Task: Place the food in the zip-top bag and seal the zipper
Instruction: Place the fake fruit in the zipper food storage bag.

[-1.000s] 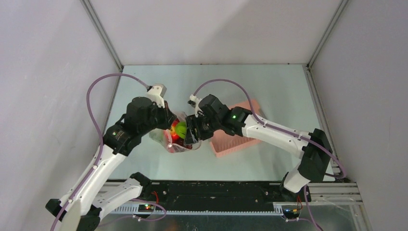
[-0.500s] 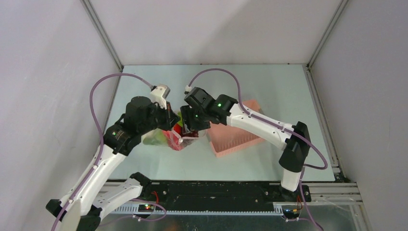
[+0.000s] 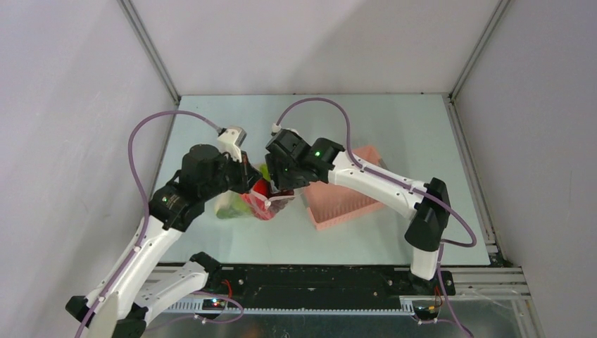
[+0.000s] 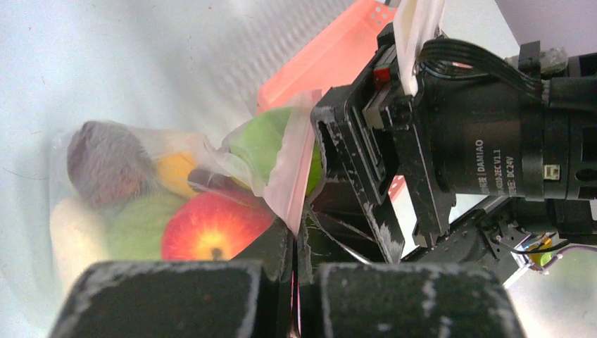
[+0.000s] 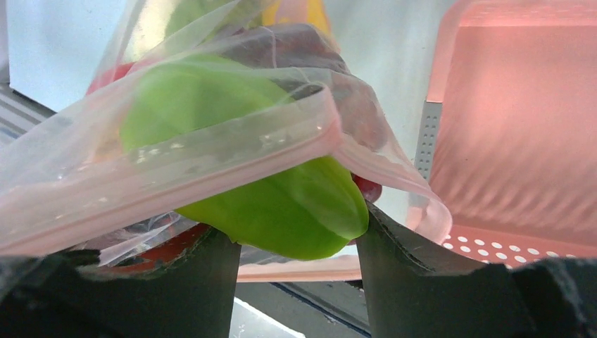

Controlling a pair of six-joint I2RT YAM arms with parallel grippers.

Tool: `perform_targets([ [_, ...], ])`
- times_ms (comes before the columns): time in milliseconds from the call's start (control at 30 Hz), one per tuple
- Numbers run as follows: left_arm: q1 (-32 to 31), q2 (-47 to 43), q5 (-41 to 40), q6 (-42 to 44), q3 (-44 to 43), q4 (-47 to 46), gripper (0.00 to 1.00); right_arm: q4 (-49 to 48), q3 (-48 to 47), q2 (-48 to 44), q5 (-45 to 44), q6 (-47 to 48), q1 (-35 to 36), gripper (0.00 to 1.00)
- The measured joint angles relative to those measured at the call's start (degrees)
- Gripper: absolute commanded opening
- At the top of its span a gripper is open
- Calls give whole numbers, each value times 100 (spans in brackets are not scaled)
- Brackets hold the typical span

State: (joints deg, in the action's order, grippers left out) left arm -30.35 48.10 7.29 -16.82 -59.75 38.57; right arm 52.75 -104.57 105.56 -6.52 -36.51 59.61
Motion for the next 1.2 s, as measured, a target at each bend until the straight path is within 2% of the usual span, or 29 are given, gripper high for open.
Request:
perform_targets([
  [200, -7, -42, -101, -24, 83, 13, 0, -98, 2, 105, -33, -98, -24, 46],
  [333, -7, -42, -155, -33, 83, 4, 0, -350, 76, 90, 39, 63, -24, 60],
  [500, -7, -42, -289, -118, 83, 9, 0, -1038, 660, -243, 352, 448, -24, 76],
  [600, -13, -42, -326, -162, 83, 2, 0, -1403, 1016, -577, 656, 647, -17, 97],
  [900, -28, -42, -435, -275, 83, -37, 0, -1963, 1338, -1403, 929, 1207, 127, 100],
  [1200, -28, -57, -544, -328, 83, -42, 0, -2155, 2087, -2059, 219, 1255, 127, 99],
])
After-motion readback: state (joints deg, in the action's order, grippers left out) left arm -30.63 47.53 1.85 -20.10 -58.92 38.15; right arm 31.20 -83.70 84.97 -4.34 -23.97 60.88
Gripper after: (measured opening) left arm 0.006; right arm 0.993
